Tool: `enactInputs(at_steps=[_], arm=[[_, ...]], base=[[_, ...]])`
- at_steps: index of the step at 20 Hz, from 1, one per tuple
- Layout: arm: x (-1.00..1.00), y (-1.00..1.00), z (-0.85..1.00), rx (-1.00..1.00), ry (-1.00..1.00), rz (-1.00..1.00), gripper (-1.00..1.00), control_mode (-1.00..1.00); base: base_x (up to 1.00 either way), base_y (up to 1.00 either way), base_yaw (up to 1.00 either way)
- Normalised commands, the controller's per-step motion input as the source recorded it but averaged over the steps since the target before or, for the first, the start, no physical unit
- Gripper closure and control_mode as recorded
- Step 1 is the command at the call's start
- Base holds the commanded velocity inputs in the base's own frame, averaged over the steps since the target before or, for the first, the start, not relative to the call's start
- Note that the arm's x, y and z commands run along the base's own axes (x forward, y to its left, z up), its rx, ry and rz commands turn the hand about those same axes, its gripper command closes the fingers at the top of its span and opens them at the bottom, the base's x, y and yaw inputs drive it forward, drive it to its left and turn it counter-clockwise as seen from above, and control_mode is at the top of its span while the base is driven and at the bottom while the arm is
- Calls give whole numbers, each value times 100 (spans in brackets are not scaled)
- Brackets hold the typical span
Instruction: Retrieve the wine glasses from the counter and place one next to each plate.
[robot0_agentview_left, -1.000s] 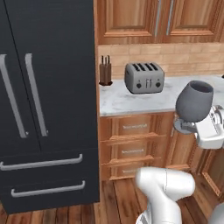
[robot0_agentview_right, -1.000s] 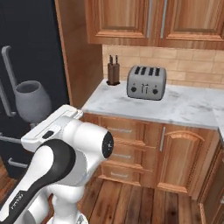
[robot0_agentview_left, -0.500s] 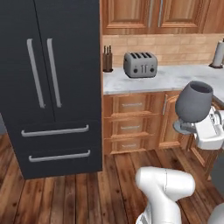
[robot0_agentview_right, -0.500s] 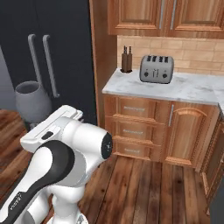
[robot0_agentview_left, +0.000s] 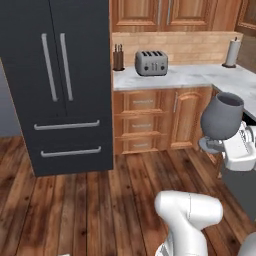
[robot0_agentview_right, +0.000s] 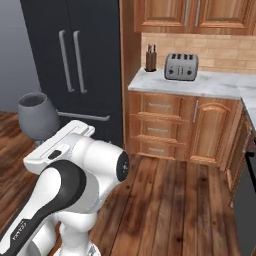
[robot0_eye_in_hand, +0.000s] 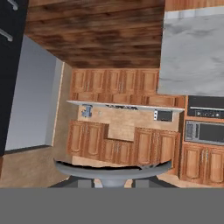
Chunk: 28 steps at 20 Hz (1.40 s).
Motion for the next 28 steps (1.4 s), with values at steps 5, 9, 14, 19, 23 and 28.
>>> enactInputs(at_steps=[5, 9, 14, 19, 23, 28], arm=[[0, 0, 0, 0, 0, 0, 100, 100], [0, 0, 0, 0, 0, 0, 100, 100], [0, 0, 0, 0, 0, 0, 100, 100], [0, 0, 0, 0, 0, 0, 100, 100], [0, 0, 0, 0, 0, 0, 100, 100], [0, 0, 0, 0, 0, 0, 100, 100]], base=[[-100, 3, 0], [-100, 0, 0], [-100, 0, 0], [-100, 0, 0], [-100, 0, 0], [-100, 0, 0]])
